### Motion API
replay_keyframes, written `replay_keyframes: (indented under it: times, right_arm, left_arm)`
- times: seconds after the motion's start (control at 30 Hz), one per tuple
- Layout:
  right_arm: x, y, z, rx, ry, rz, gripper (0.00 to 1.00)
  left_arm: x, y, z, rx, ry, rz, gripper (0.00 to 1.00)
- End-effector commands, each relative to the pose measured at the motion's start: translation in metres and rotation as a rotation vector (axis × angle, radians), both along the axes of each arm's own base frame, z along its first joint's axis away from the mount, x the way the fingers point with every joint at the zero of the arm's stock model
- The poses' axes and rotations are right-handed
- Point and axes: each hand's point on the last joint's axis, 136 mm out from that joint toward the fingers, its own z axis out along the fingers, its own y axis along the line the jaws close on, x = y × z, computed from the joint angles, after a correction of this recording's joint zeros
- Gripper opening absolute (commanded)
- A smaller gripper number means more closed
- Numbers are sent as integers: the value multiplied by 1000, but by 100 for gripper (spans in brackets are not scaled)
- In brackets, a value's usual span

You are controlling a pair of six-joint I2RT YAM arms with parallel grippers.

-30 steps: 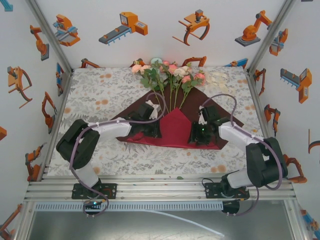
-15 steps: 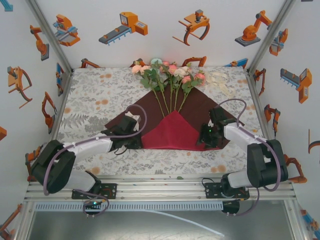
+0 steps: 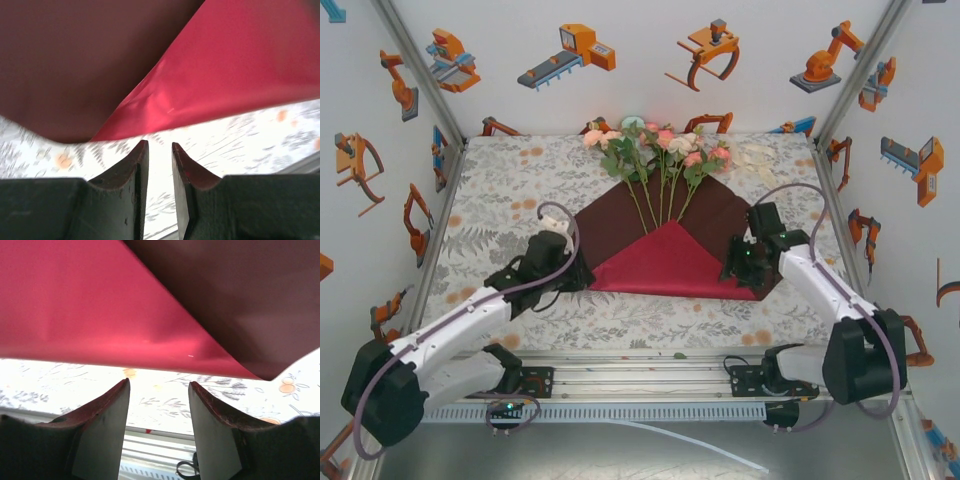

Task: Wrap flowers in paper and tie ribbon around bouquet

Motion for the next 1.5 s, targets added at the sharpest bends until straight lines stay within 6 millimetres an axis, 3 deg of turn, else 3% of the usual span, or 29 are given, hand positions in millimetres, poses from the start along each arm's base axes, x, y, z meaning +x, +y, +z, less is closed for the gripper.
replay_keyframes:
  times: [0.0,0.1,0.2,0.27,0.33,0.43,0.5,0.6,0.7,0.83,0.97,1.1,1.2,1.3,1.4,1.47]
  right_arm:
    - [8,36,31,100,-84,85,48]
    - [20,69,40,208,-128,114,47]
    - [32,86,32,239,-111,119,47]
    - [36,85,17,205,-79,116,48]
    - [37,74,-3,126,-44,107,48]
    - [31,53,-31,17,20,108,48]
    - [24,32,-46,-45,77,90,48]
    - [18,-3,-51,-103,113,37,49]
    - [19,-32,-42,-155,80,17,49]
    - [32,-47,-17,-175,18,18,50]
    - [55,-22,21,-80,-104,48,49]
    - [72,32,57,-55,-239,181,49]
    - [75,81,75,-15,-288,270,49]
    - [69,130,81,37,-307,368,47]
    - [48,176,74,51,-325,527,40]
    - [29,198,58,36,-309,644,29]
  left_arm:
    - [4,-41,45,-107,-57,-106,29]
    - [4,-90,53,-147,-50,-245,29]
    - [8,-126,37,-100,-31,-336,29]
    - [16,-135,20,-81,-18,-326,29]
    - [26,-130,-2,-55,-7,-267,29]
    - [37,-100,-41,-13,55,-134,29]
    - [43,-70,-57,-27,77,-20,29]
    - [50,-30,-54,-67,69,110,31]
    - [52,12,-41,-3,49,205,34]
    - [48,76,-35,80,114,361,36]
    - [43,142,-22,132,173,564,39]
    - [41,185,-20,112,236,722,52]
    - [42,201,-30,75,303,790,59]
    - [47,202,-44,41,373,795,61]
    - [62,190,-56,-18,398,751,61]
    - [71,184,-63,-59,416,748,58]
